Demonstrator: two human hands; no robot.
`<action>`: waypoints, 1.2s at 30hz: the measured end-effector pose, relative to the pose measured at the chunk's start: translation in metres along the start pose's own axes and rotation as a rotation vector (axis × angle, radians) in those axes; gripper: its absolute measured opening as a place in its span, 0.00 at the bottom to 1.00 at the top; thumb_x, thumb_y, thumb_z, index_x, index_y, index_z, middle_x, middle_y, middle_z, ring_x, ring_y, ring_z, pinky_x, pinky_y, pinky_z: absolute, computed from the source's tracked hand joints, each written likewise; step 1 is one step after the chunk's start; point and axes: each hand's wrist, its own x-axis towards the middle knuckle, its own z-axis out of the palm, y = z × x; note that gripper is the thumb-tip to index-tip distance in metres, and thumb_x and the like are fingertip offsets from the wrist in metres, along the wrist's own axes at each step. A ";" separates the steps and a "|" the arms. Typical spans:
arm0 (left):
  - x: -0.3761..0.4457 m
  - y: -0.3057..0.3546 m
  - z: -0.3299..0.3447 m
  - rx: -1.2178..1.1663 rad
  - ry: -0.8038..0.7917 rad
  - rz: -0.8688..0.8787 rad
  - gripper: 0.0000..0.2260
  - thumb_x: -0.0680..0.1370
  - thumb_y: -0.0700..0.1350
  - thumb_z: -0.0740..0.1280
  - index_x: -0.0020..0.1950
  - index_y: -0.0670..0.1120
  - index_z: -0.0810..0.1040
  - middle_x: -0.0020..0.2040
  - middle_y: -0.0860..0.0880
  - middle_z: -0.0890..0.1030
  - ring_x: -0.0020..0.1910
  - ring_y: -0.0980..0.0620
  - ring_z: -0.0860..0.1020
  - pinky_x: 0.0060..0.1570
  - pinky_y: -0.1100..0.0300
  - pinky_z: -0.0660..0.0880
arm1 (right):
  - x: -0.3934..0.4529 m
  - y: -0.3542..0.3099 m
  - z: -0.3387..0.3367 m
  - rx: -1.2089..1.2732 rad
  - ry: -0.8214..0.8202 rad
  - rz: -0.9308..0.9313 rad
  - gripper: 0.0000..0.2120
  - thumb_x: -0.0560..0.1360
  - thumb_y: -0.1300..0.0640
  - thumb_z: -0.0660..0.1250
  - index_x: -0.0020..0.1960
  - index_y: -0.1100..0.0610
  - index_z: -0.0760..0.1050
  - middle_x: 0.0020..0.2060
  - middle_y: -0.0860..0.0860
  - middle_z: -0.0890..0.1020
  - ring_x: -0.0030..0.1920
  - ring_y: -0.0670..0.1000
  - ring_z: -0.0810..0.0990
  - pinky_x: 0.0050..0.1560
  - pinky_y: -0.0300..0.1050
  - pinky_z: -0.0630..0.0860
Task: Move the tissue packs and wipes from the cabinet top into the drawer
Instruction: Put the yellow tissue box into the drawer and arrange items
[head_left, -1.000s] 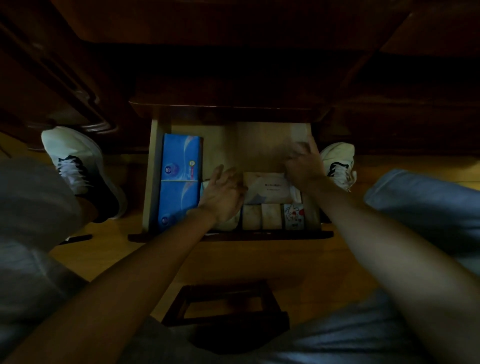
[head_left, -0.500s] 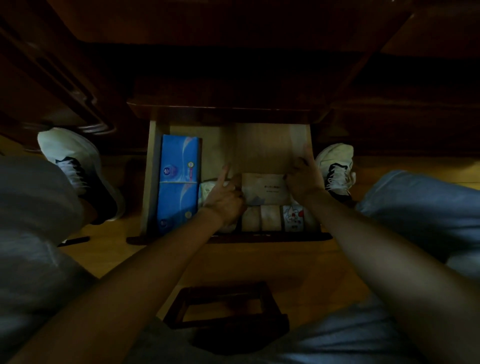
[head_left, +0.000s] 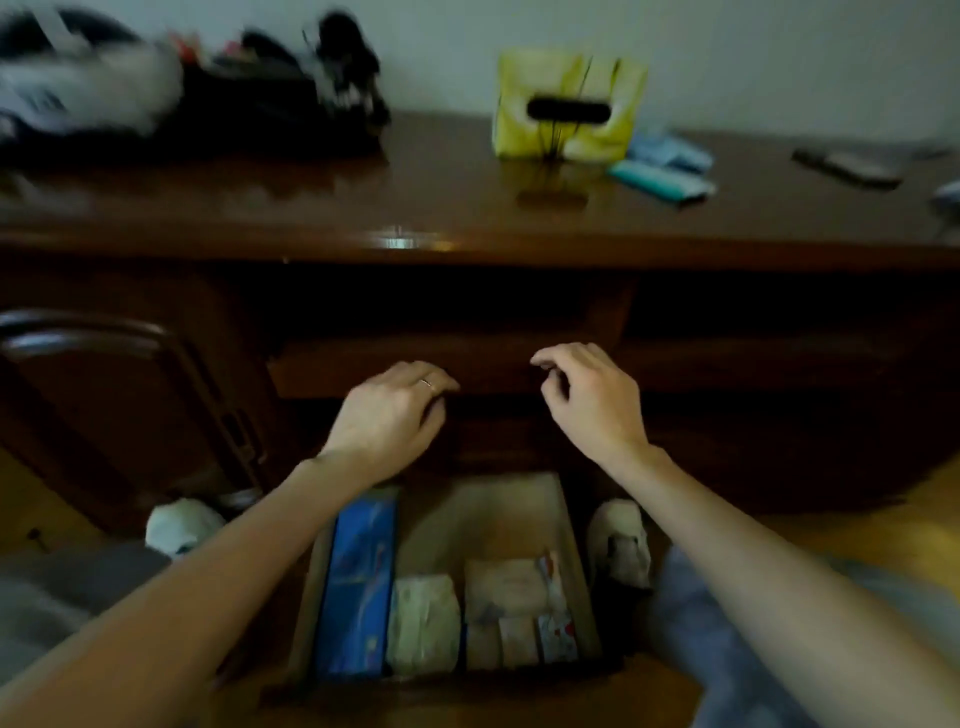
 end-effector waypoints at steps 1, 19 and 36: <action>0.015 -0.001 -0.024 0.020 0.097 0.028 0.11 0.80 0.45 0.64 0.62 0.51 0.79 0.58 0.54 0.80 0.57 0.54 0.77 0.52 0.59 0.77 | 0.019 -0.002 -0.019 0.005 0.093 -0.016 0.11 0.78 0.58 0.65 0.58 0.48 0.79 0.49 0.42 0.82 0.53 0.42 0.78 0.42 0.36 0.77; 0.219 -0.015 -0.052 0.086 -0.047 -0.136 0.18 0.81 0.58 0.58 0.66 0.51 0.77 0.64 0.48 0.77 0.64 0.46 0.72 0.60 0.48 0.70 | 0.200 0.080 -0.080 -0.355 -0.201 0.422 0.30 0.77 0.40 0.61 0.76 0.50 0.65 0.74 0.54 0.68 0.74 0.57 0.66 0.71 0.60 0.65; 0.424 0.007 -0.020 0.358 -0.063 -0.044 0.42 0.75 0.61 0.64 0.82 0.48 0.48 0.81 0.46 0.55 0.79 0.44 0.52 0.74 0.33 0.51 | 0.254 0.142 -0.041 -0.118 -0.281 0.253 0.33 0.76 0.30 0.56 0.74 0.47 0.65 0.70 0.50 0.71 0.71 0.52 0.69 0.72 0.57 0.66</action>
